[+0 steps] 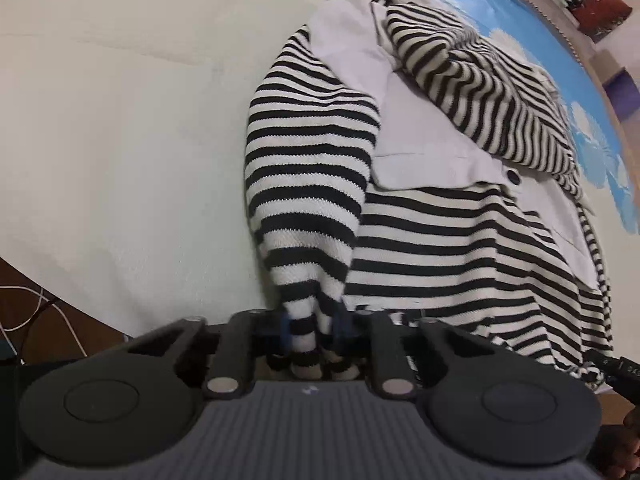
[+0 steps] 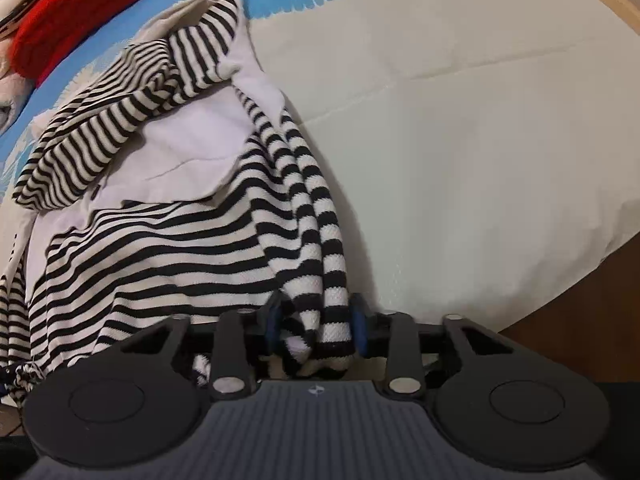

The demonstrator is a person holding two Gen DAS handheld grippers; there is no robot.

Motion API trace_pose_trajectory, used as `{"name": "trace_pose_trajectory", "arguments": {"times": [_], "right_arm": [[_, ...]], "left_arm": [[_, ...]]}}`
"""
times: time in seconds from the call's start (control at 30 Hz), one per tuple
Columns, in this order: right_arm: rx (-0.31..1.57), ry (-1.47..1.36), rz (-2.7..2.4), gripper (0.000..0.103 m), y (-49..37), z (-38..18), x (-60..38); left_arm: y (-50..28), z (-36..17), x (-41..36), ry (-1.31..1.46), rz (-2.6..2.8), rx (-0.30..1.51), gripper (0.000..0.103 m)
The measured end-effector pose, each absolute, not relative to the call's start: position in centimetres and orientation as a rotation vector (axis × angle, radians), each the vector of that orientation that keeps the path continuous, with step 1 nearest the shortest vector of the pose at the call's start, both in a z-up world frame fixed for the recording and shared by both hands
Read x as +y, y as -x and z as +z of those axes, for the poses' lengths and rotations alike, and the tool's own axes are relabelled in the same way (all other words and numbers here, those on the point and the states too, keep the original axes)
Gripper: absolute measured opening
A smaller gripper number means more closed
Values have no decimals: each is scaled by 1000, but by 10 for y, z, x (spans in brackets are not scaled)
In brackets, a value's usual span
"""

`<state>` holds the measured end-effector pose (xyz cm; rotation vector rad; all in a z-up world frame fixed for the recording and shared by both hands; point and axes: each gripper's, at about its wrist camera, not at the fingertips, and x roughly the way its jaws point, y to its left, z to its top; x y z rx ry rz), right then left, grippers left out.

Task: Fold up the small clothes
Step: 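Grasp the striped sleeve cuff with the left tool while the right tool grasps the hem, then lift the sweater hem with both tools and fold it toward the collar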

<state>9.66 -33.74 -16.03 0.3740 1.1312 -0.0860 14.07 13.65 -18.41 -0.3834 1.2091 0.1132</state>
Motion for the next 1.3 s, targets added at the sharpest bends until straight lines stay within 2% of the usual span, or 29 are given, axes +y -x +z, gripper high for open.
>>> {"name": "trace_pose_trajectory", "arguments": {"times": [0.07,0.17,0.57,0.8,0.93,1.13,1.3], "right_arm": [[1117,-325,-81,17,-92,-156,-334],[1074,-312,-67,7,-88,-145,-335],[725,-265,73,4,-40,-39,-349],[629,-412,159,3,32,27,-394],[636,-348,194,3,14,25,-396],[796,-304,132,4,-124,-34,-374],[905,-262,67,4,-201,-85,-351]], "left_arm": [[-138,-178,131,343,100,1189,11],[-136,-161,125,306,63,1147,10],[-87,-47,121,309,-105,874,8],[-30,15,140,394,-228,816,9],[-76,-5,140,386,-191,893,9],[-200,-74,140,286,-111,984,10],[-249,-134,162,404,-47,1100,14]]}}
